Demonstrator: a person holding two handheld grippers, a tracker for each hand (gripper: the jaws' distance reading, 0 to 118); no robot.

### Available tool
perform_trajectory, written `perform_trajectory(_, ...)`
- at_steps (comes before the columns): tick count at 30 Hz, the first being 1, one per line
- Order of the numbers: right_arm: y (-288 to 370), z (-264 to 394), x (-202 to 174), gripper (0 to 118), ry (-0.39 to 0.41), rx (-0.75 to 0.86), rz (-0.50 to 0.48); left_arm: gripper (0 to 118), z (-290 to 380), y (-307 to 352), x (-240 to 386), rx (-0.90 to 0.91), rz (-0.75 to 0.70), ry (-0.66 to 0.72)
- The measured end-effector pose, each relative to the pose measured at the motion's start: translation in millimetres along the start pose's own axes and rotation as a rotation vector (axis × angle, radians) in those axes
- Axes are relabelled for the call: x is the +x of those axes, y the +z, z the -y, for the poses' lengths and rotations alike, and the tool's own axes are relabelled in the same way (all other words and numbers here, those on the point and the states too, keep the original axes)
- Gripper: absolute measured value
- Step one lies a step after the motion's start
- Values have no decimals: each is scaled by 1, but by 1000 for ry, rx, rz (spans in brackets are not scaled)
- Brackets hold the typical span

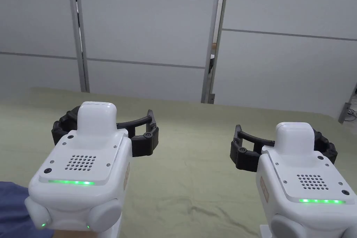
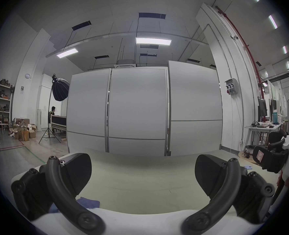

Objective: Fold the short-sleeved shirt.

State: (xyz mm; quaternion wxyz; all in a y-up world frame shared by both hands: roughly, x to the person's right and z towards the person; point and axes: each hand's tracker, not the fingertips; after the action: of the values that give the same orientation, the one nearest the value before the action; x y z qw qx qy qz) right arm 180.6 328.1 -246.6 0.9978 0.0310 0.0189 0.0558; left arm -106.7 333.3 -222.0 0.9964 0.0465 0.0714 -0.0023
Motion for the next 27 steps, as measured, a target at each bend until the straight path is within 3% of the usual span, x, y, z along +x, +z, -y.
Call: perform_trajectory(27, -2, 9, -1, 118, -18, -26, -22, 118, 9, 0, 1, -27, 3, -1)
